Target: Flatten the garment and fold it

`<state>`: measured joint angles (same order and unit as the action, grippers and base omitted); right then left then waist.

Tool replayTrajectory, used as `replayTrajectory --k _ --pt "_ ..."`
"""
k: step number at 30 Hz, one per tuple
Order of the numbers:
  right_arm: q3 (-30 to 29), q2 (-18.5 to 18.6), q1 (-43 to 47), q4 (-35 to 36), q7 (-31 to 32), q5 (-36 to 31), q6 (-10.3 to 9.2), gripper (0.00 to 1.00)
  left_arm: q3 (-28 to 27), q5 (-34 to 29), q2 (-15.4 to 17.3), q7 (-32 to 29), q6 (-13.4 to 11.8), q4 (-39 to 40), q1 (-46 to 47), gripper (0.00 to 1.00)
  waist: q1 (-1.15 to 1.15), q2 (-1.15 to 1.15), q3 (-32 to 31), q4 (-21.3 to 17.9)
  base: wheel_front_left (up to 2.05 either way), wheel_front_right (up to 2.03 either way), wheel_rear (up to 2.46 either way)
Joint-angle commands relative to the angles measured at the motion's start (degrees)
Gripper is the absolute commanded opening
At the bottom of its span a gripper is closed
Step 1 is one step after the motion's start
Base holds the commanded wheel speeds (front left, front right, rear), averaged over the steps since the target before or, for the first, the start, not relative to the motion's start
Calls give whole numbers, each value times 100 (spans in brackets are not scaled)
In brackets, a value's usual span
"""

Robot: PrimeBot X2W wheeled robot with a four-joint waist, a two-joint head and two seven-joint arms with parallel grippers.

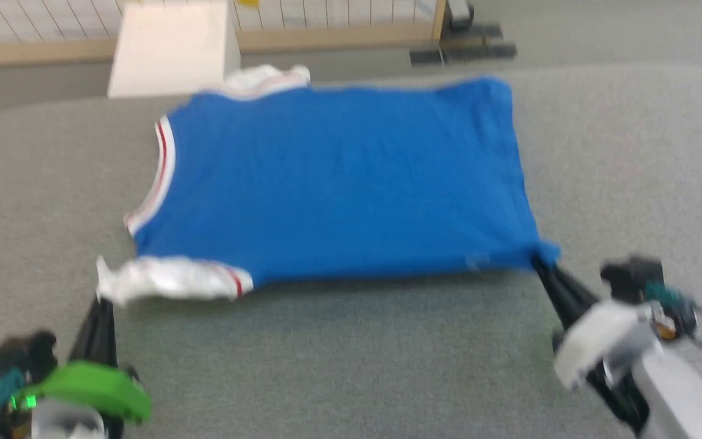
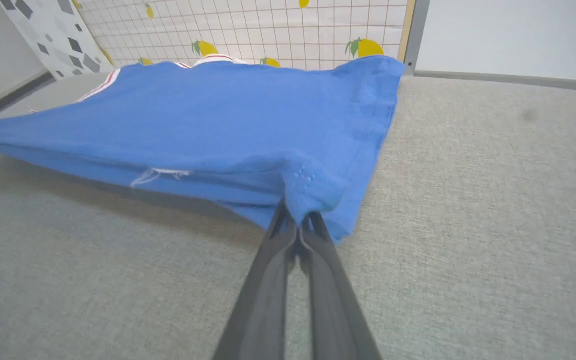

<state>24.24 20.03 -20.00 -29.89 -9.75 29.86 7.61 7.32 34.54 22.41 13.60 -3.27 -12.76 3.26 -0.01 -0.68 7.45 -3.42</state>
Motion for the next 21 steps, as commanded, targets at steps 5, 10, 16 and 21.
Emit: replayTrajectory --k 5,10,16,21 --pt "-780 -107 1455 982 497 -342 -12 0 -21 124 -64 -281 -390 713 -1031 0 1 68 -670 209 0 0 0" --pt "-1505 -483 2726 1812 980 -670 -12 0 -51 251 -79 -560 -635 1191 -1731 0 1 68 -762 283 0 0 0" --pt "-2185 -975 3772 2484 1381 -1003 -12 0 -73 466 -141 -759 -746 1474 -2323 0 1 68 -806 318 0 0 0" --pt "-2405 -1207 4014 2757 1649 -1143 -12 0 -128 480 -106 -707 -764 1706 -2421 0 1 68 -691 315 0 0 0"
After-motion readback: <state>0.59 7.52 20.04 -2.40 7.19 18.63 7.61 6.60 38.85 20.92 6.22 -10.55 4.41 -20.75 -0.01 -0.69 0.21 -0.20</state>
